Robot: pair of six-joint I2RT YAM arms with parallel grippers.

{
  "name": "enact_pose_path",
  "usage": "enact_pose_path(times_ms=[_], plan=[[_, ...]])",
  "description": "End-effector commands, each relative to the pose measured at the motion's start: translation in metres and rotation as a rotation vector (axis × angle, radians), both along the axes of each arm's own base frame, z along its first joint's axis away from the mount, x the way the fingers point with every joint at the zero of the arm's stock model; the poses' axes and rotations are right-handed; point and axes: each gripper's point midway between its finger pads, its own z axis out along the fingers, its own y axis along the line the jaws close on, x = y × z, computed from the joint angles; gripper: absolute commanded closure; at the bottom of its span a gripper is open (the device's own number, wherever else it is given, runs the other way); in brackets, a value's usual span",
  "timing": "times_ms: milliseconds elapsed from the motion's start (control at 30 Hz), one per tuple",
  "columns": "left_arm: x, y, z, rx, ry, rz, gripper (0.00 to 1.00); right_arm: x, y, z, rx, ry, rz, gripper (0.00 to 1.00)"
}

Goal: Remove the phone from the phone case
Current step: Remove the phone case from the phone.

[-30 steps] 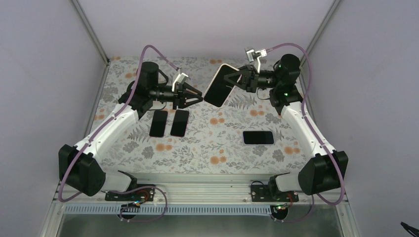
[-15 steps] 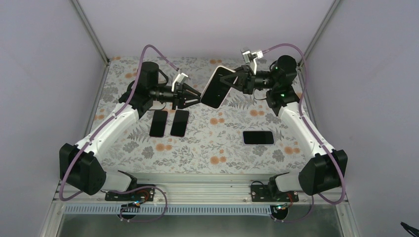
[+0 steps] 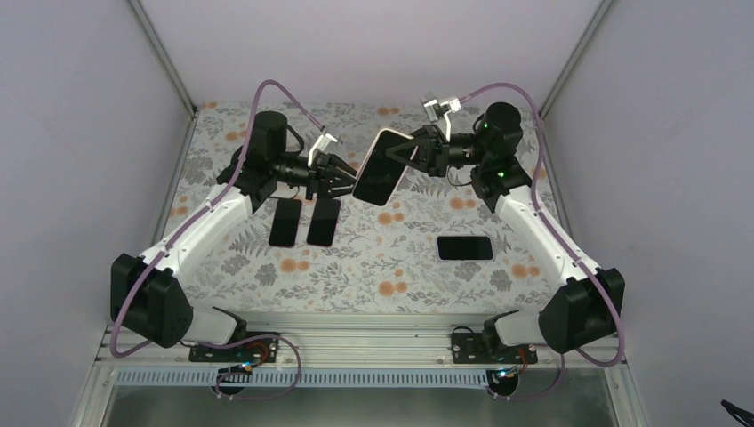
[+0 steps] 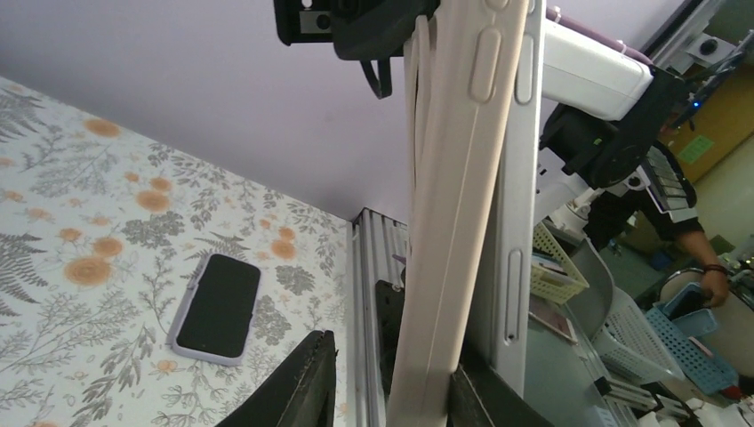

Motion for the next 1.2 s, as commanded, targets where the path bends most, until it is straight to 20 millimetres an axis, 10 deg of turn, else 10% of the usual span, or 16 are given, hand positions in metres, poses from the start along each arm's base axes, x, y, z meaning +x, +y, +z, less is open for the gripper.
enact_pose_path(times_ms=[0, 1167], plan=[[0.016, -0.009, 0.01, -0.019, -0.066, 0.051, 0.72, -0.056, 0.018, -0.017, -0.044, 0.057, 0.262, 0.96], [-0.013, -0.032, 0.02, -0.04, -0.07, -0.104, 0.76, -0.084, 0.054, -0.072, -0.108, 0.168, 0.367, 0.96]])
